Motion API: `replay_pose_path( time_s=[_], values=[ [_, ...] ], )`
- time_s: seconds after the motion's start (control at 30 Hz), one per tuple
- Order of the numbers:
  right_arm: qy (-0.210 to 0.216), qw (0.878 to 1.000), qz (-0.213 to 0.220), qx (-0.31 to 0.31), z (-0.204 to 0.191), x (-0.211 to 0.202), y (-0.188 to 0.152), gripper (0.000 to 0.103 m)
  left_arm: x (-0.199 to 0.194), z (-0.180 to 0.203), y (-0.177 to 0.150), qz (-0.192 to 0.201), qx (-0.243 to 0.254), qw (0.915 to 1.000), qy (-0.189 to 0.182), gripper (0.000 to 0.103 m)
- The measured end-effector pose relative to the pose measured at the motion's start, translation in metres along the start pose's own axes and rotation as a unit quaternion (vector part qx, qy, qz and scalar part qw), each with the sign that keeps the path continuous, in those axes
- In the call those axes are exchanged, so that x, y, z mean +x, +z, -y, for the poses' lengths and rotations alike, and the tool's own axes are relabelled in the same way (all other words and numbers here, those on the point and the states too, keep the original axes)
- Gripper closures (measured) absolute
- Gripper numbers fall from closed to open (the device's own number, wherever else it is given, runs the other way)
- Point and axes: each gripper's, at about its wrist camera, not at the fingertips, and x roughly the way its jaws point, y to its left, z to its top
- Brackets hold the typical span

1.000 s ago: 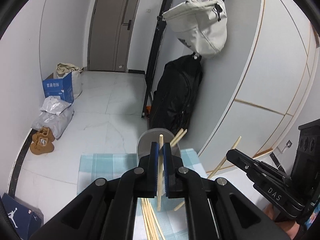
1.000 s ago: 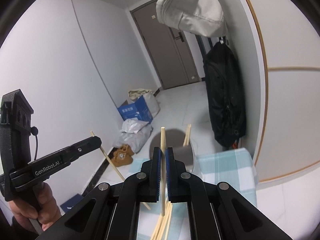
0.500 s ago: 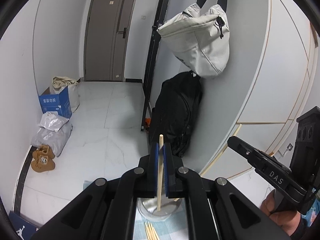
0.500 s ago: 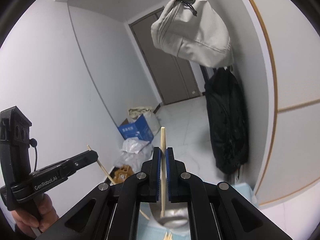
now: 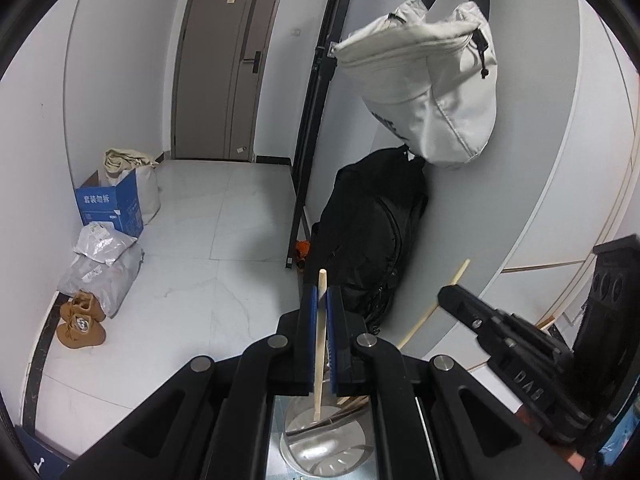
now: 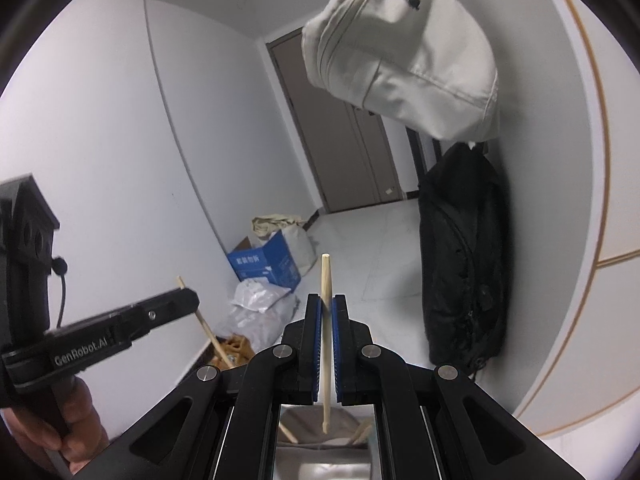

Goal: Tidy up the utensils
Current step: 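Lower both chopsticks into the holder and open both tools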

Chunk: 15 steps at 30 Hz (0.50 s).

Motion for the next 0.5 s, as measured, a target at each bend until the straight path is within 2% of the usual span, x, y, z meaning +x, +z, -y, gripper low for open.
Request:
replay_pose_path(
  time_s=[0.13,0.2,0.4,0.5],
  values=[
    [-0.004,1.000,-0.015,-0.004,0.006,0.016,-0.013,0.099,0.014,-0.002,-0.005,-0.004,0.002,1.0000,-0.001,0.102],
    [-0.005,1.000,-0.024,0.003,0.012,0.023,-0.021,0.099,0.022,-0.002,-0.007,-0.019,0.005,0.9997,-0.016,0.102],
    [0.004,0.999,-0.053,0.012,0.016,0.038,-0.040,0.099,0.039,0.001,-0.017,-0.050,0.028,0.9983,-0.015,0.102],
    [0.010,0.998,-0.068,0.013,0.016,0.043,-0.047,0.097,0.044,0.001,-0.019,-0.073,0.027,0.9963,-0.036,0.102]
  ],
)
